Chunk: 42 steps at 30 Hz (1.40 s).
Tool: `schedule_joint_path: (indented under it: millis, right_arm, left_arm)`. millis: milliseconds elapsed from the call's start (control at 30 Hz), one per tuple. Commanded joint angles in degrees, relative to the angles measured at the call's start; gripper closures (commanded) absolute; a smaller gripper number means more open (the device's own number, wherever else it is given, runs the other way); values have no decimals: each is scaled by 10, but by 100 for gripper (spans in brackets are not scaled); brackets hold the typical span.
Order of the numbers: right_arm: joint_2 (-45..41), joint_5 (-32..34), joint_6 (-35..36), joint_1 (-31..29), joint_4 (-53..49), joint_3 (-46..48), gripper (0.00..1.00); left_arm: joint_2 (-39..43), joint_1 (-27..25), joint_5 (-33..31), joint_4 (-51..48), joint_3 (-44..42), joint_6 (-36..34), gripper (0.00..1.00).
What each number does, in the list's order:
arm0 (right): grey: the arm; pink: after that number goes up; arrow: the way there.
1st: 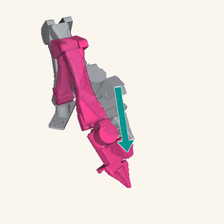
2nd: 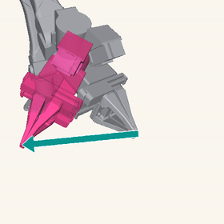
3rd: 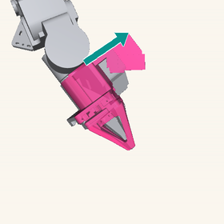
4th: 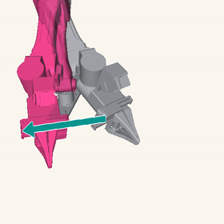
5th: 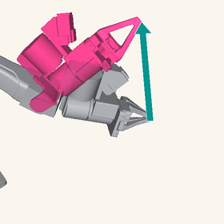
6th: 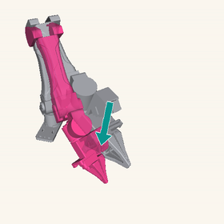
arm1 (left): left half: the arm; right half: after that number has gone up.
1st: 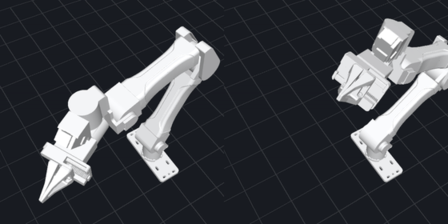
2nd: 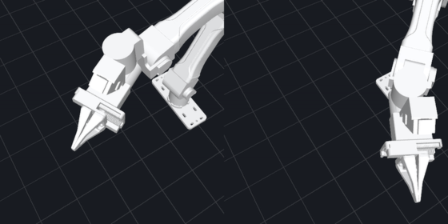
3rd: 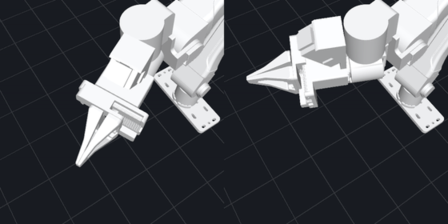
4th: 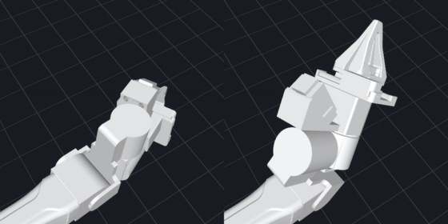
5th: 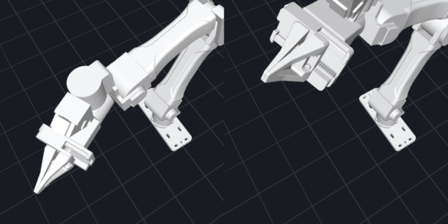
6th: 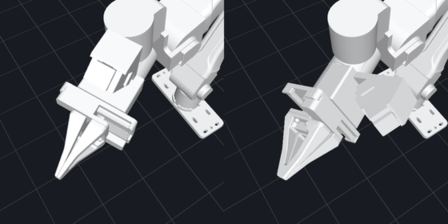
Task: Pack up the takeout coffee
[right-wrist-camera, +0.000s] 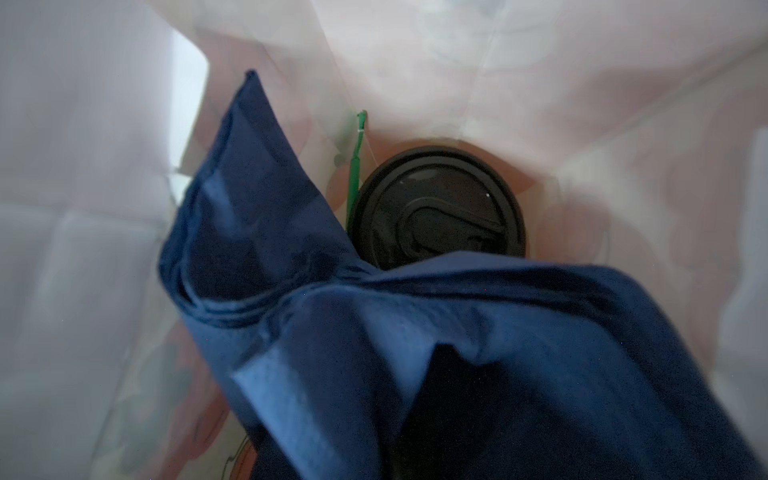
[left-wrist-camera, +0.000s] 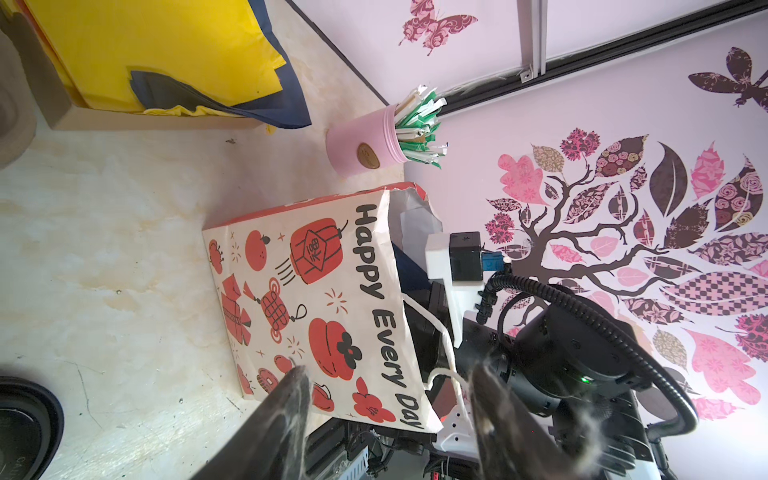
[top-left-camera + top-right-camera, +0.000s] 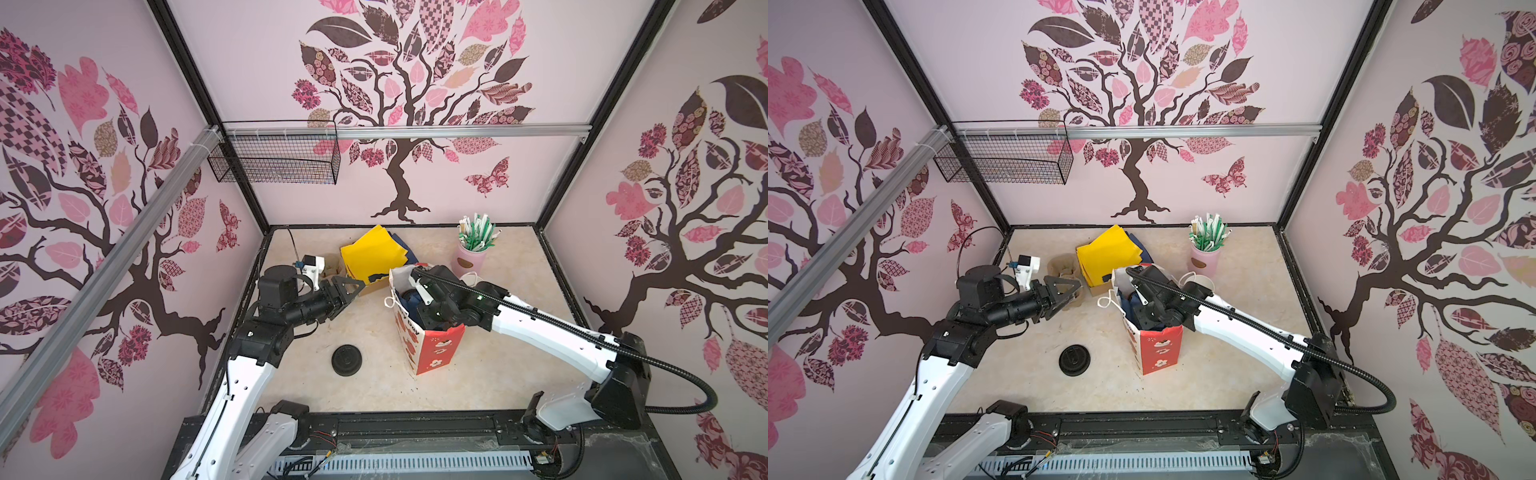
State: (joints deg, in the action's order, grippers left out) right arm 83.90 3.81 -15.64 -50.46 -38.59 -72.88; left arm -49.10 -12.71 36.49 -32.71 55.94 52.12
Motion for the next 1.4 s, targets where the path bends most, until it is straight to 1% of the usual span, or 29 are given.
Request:
schedule_joint_path:
  millis: [0,100,167,200,300,367,600,733,833,933,1000,1033,1100,1133,1167,1200,1233,1300,1333,1367]
  right_arm:
    - [14,26,-1,-2,-16,-11,83]
    - [1,31,11,-2,-17,-30,73]
    - [-13,25,19,-2,-10,-40,62]
    - [-19,21,21,-2,-9,-43,58]
    - [-35,17,21,-2,-8,-57,51]
    - [-43,17,20,-2,-12,-67,48]
    - [-57,25,19,-2,-33,-121,46]
    - [-78,37,30,-2,-40,-159,45]
    - [-101,59,29,-2,-37,-168,45]
    - [-124,98,26,-2,-39,-176,47]
    - [-145,149,18,-2,-40,-173,49]
    - [-159,191,9,-2,-40,-166,50]
    - [-184,278,-1,4,-42,-146,51]
    - [-195,316,-3,17,-48,-136,50]
    - [-206,339,-8,43,-52,-126,50]
    - [-216,345,-11,78,-48,-111,51]
    - [-231,341,-13,125,-29,-85,52]
    - [-263,306,-20,226,34,-12,52]
    - [-280,285,-25,284,79,36,52]
    - [-293,275,-26,326,120,80,51]
  left_arm:
    - [7,-1,-13,-6,-18,-1,36]
    - [8,-1,-16,-2,-18,0,36]
    - [6,-1,-17,2,-20,0,36]
    - [5,-1,-17,4,-21,1,36]
    - [0,-1,-17,12,-23,1,36]
    - [-3,-1,-16,18,-23,1,36]
    - [-5,-1,-22,25,-22,1,36]
    - [-5,-1,-45,25,-20,1,36]
    - [-7,-1,-62,27,-17,-1,36]
    - [-14,0,-83,19,-10,-9,36]
    - [-16,0,-118,-1,0,-20,36]
    - [-18,0,-143,-13,4,-28,37]
    - [-16,0,-209,-37,10,-44,37]
    - [-14,0,-255,-52,11,-53,37]
    - [-11,0,-309,-66,10,-59,37]
    - [-8,0,-355,-75,7,-65,37]
    - [-4,1,-407,-80,0,-72,37]
    - [4,1,-516,-86,-21,-77,38]
    - [11,1,-561,-77,-37,-87,38]
    - [15,2,-598,-66,-52,-95,38]
